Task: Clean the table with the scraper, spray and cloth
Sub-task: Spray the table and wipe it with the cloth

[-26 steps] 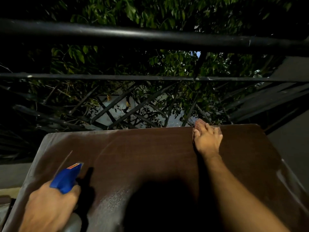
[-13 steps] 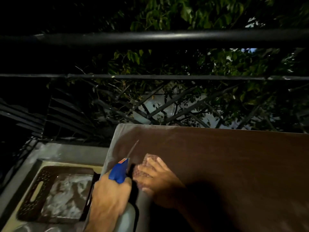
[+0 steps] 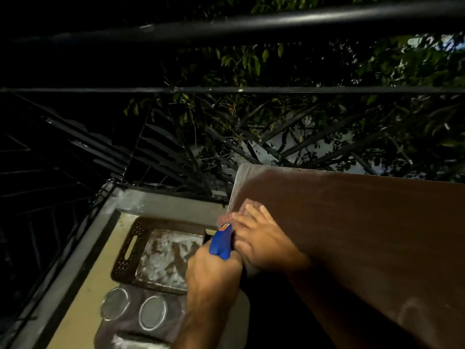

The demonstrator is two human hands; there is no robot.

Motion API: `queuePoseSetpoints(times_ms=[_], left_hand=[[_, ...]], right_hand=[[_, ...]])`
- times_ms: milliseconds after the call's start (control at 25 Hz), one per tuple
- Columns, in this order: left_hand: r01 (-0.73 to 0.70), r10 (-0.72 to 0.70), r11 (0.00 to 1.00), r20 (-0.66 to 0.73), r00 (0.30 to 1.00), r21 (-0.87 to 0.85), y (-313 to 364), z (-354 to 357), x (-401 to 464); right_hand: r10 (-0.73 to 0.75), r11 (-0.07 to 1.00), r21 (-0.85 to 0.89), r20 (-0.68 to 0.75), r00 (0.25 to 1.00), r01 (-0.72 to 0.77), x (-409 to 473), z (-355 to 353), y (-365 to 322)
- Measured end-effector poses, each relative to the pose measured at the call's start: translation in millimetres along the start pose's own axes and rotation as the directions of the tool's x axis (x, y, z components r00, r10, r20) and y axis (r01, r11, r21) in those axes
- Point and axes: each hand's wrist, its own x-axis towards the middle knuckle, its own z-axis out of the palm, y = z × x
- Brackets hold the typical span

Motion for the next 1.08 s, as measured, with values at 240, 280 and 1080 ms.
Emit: queuePoseSetpoints(times_ms=[240,280,1080], left_hand=[[0.008,-0.011,1.000,0.126,0.992,0.022,-4,-11,7],[0.008,-0.013,0.999,0.135,0.991,0.036,-5,-11,9],[-0.046,0.033,0.993,0.116,0.993,0.109,-30,2,30]], right_hand=[[-0.219,0.959,0.189,0.018,0.976,0.212,-44,8,-9],[-0.219,0.971,0.107,0.019,0.976,0.216,-26,10,-2],[-0.013,0.996,0.091,0.073,0.997,0.006,41,2,6]])
